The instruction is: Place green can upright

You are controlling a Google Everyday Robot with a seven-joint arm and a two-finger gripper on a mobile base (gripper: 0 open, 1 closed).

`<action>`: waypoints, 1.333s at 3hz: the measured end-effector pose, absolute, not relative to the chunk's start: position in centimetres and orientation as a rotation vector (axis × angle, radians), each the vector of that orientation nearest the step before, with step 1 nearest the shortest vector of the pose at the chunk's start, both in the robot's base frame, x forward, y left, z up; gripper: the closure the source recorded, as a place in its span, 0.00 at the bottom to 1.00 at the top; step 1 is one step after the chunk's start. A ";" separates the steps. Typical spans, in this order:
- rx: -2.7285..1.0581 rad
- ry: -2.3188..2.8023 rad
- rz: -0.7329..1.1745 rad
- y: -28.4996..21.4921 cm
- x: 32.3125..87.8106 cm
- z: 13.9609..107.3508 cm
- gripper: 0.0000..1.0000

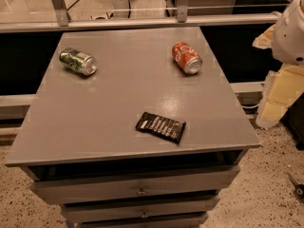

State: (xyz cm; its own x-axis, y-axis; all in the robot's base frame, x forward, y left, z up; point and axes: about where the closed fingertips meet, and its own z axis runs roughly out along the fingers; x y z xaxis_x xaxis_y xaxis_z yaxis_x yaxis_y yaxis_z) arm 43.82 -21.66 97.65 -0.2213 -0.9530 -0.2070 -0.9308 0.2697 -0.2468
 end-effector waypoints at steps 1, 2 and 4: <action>-1.724 2.231 -0.100 -21.7 43.8 97.7 0.00; -1.723 2.196 -0.086 -18.9 47.2 97.5 0.00; -1.589 2.109 -0.010 -9.1 60.7 98.1 0.00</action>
Offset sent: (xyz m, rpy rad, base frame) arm 0.1065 0.0861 -0.0085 0.0704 -0.0404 0.0550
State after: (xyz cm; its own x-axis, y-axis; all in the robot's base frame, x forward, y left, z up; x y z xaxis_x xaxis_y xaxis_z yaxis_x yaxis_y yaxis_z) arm 60.66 -9.13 98.06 -0.1976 -0.9040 -0.3791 -0.9003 0.3204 -0.2945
